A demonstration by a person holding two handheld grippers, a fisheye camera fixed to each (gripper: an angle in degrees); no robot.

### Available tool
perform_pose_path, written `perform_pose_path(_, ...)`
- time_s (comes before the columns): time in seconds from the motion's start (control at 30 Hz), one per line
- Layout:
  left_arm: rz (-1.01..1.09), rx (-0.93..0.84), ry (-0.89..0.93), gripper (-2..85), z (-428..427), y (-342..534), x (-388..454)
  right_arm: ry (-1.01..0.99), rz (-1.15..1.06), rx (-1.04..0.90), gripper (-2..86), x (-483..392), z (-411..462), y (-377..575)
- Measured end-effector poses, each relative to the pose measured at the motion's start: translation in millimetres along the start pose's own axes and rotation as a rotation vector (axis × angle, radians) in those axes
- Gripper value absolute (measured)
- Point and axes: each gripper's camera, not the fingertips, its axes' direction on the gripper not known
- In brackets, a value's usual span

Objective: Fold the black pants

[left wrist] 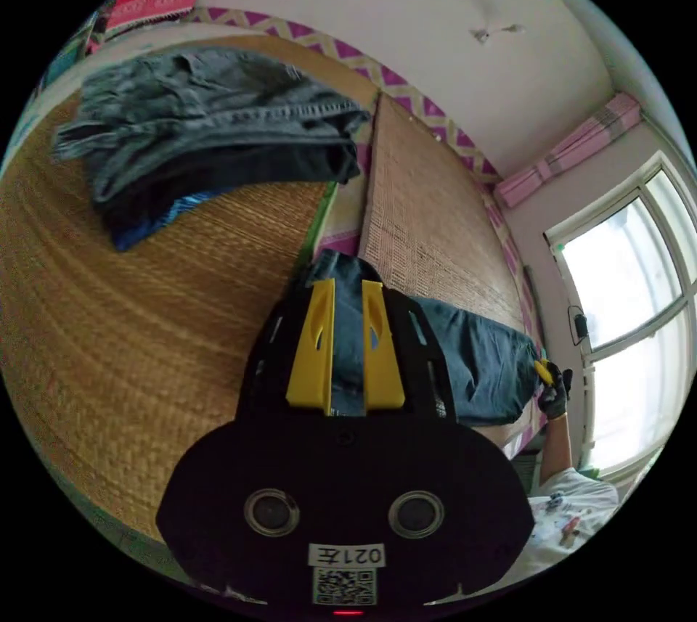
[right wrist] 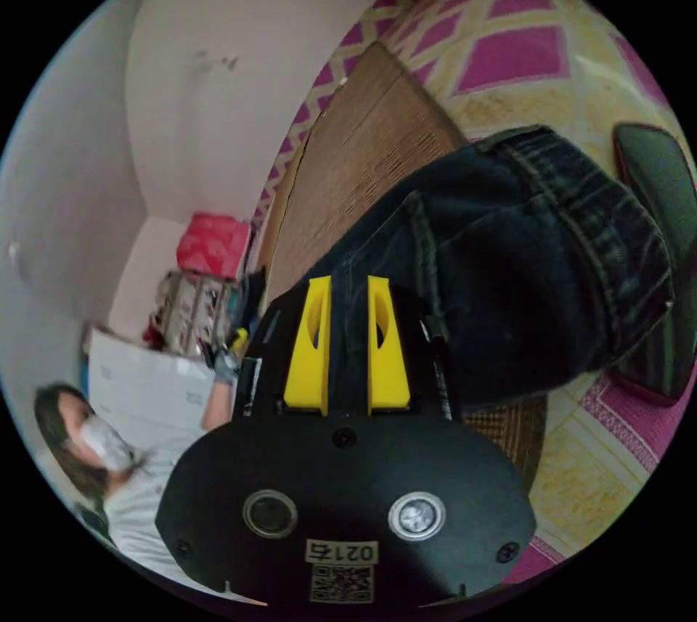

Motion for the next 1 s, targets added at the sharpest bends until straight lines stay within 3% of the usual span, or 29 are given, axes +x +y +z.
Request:
perform_pose_path(0.2, 0.076, -0.032, -0.157, 7.6, 13, 27, 8, 0.211, -0.648, -0.275, 10.0, -178, 143, 64)
perform_pose_path(0.3, 0.114, -0.064, -0.151, 7.8, 33, 26, 12, 0.275, -0.839, -0.360, 10.9, -230, 200, 97)
perform_pose_path(0.53, 0.204, -0.107, -0.196, 0.2, 50, 20, 21, 0.411, -0.961, -0.463, 10.5, -269, 265, 130)
perform_pose_path(0.7, 0.233, -0.139, -0.194, -0.7, 38, 16, 31, 0.410, -1.053, -0.538, 5.7, -306, 274, 152)
perform_pose_path(0.87, 0.288, -0.169, -0.221, -0.9, 21, 16, 45, 0.538, -1.124, -0.586, 9.1, -326, 288, 179)
perform_pose_path(1.0, 0.256, -0.232, -0.240, -0.9, 42, 19, 22, 0.441, -0.985, -0.508, 4.7, -325, 279, 169)
